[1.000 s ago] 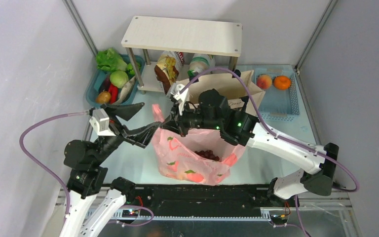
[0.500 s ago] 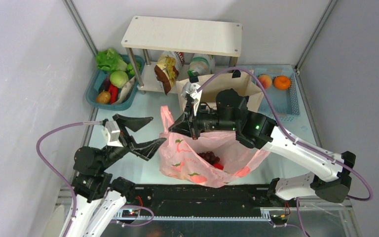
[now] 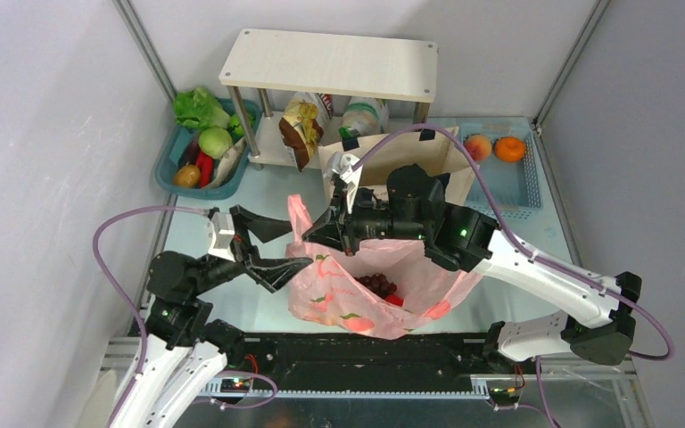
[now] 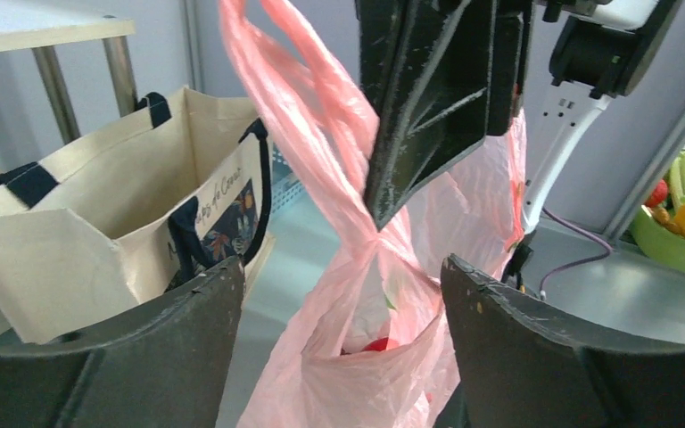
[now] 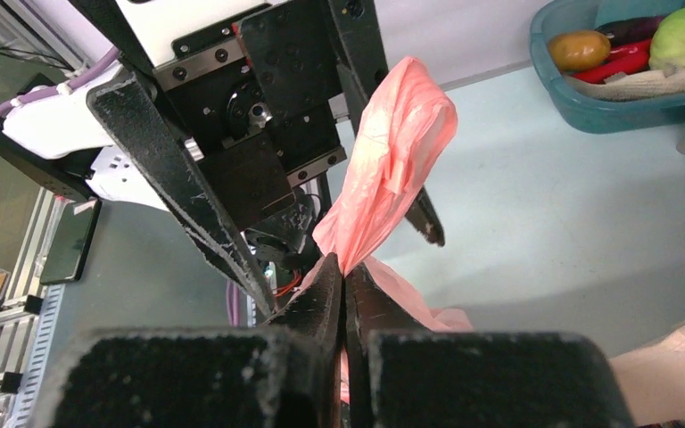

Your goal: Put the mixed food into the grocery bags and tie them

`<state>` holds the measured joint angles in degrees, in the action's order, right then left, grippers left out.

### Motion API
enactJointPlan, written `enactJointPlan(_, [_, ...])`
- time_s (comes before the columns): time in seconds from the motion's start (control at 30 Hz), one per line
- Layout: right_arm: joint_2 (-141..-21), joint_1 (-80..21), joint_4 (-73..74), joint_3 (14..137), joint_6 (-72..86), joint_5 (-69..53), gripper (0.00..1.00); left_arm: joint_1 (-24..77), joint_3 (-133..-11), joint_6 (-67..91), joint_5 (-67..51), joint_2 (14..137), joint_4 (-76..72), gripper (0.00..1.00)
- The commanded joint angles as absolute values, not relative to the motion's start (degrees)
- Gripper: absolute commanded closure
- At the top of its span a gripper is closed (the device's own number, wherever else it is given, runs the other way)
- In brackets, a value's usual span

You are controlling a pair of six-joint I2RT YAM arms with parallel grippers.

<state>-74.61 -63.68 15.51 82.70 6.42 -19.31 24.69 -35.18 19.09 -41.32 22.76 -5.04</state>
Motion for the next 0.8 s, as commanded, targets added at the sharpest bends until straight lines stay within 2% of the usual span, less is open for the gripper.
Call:
enactJointPlan(0.0, [-74.6,-64.3,11.7,86.1,6.2,-17.7,1.0,26.8,-34.9,21.3,-43.1,24.2,-9.0,0.18])
enactJointPlan(0.23, [-75.0,-64.9,10.9,86.2,6.2,-13.1,1.0,28.5,-34.4,21.5,-44.4,25.2,-9.4,0.19])
enactJointPlan(0.3, [-75.2,-65.2,10.3,86.2,6.2,-12.7,1.0,28.5,-34.1,21.4,-44.1,24.9,-9.5,0.27])
enactJointPlan(0.43, [-75.5,-66.1,8.9,86.2,6.3,-12.2,1.0,28.5,-34.6,22.5,-44.1,26.3,-9.5,0.5])
enactJointPlan(0.47, [-75.6,-66.2,8.5,86.3,6.3,-12.1,1.0,28.5,-34.7,22.6,-44.4,26.6,-9.5,0.65])
enactJointPlan(0.5, [-75.7,-66.4,8.4,86.3,6.3,-12.1,1.0,28.5,-35.2,22.4,-45.8,27.3,-9.5,0.74])
enactJointPlan(0.53, [-75.8,-66.5,8.7,86.8,6.3,-12.1,0.95,28.5,-35.4,21.8,-46.4,27.5,-9.5,0.9])
enactJointPlan(0.57, [-76.0,-66.6,10.0,87.3,6.2,-11.9,0.85,28.4,-35.5,21.4,-46.3,27.7,-9.1,0.95])
enactJointPlan(0.6, [-75.9,-66.6,11.0,88.4,6.5,-11.3,0.58,28.3,-35.6,20.4,-45.7,27.6,-7.6,0.99])
enactJointPlan(0.63, [-75.5,-66.7,13.2,88.9,6.7,-9.3,0.47,28.3,-35.5,19.7,-44.1,27.2,-6.7,0.99])
enactJointPlan(0.67, [-75.1,-66.7,14.3,89.7,7.1,-8.4,0.2,28.3,-35.6,18.5,-43.3,26.8,-4.8,1.0])
enactJointPlan(0.73, [-73.0,-66.7,17.2,90.0,7.1,-6.9,0.03,28.3,-35.5,17.2,-40.4,25.7,-2.6,1.0])
enactJointPlan(0.77, [-71.1,-66.6,19.0,90.0,7.0,-6.2,0.02,28.2,-35.4,16.8,-39.5,25.0,-2.0,1.0])
